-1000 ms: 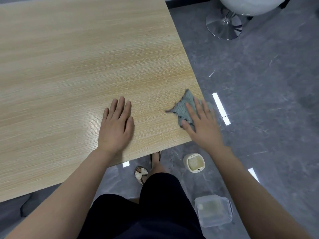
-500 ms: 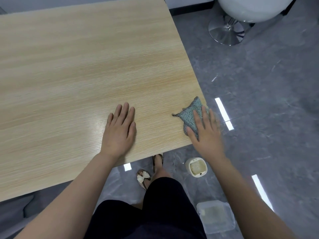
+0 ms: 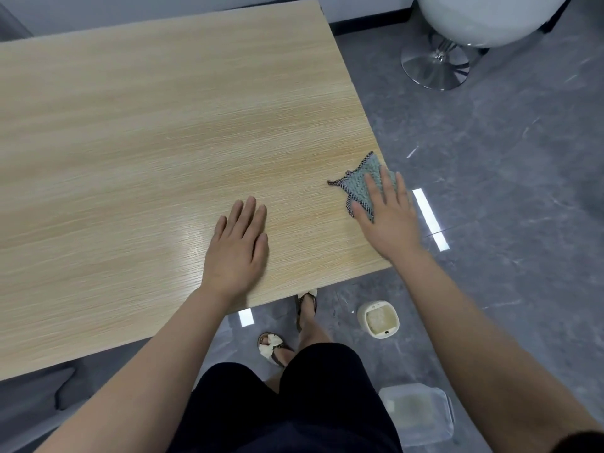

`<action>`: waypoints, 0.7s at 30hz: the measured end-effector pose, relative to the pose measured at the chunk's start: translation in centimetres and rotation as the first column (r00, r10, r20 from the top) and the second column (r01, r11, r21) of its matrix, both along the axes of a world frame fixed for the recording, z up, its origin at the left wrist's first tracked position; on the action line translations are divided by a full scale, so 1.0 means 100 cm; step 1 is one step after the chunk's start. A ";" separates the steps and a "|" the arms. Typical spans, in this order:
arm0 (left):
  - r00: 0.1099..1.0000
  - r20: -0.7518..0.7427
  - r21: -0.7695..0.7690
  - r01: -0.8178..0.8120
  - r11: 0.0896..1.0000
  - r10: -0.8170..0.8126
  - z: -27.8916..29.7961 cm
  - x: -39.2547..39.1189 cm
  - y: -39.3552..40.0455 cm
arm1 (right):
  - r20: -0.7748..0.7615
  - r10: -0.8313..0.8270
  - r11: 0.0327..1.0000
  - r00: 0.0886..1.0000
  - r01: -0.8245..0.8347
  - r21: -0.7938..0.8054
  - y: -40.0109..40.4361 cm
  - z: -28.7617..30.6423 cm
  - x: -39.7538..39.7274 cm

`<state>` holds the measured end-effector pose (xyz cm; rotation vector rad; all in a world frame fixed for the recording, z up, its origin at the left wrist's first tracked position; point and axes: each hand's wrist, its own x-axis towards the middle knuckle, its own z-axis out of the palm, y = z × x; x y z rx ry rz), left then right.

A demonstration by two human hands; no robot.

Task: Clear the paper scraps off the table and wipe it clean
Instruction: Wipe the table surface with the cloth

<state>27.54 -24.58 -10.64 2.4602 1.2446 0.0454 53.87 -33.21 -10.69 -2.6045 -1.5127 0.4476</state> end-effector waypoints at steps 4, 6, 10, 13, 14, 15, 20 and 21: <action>1.000 0.000 0.003 -0.010 1.000 0.010 0.003 -0.019 0.003 | 0.107 0.014 1.000 0.994 -0.015 0.005 -0.006 -0.003 -0.020; 0.999 0.006 0.004 -0.046 0.999 0.046 0.003 -0.035 0.002 | 0.123 0.087 0.996 0.989 -0.087 -0.010 -0.010 -0.003 -0.047; 0.988 -0.016 0.018 -0.155 0.988 0.155 0.001 -0.063 -0.005 | 0.097 0.312 0.945 0.945 -0.319 0.066 -0.022 -0.003 -0.132; 0.984 -0.030 0.045 -0.173 0.984 0.174 0.000 -0.076 -0.009 | 0.077 0.438 0.892 0.896 -0.443 0.087 -0.023 -0.005 -0.191; 0.985 -0.035 0.056 -0.169 0.984 0.171 0.000 -0.079 -0.010 | 0.071 0.468 0.878 0.881 -0.472 0.081 -0.021 -0.006 -0.201; 0.985 -0.039 0.066 -0.167 0.984 0.170 -0.001 -0.080 -0.010 | 0.068 0.501 0.859 0.863 -0.505 0.081 -0.018 -0.007 -0.203; 0.982 -0.024 0.051 -0.186 0.981 0.187 -0.003 -0.080 -0.012 | 0.061 0.560 0.826 0.826 -0.562 0.039 0.012 0.000 -0.142; 0.982 -0.016 0.045 -0.189 0.981 0.190 -0.003 -0.080 -0.012 | 0.063 0.491 0.870 0.869 -0.493 0.014 0.021 0.001 -0.124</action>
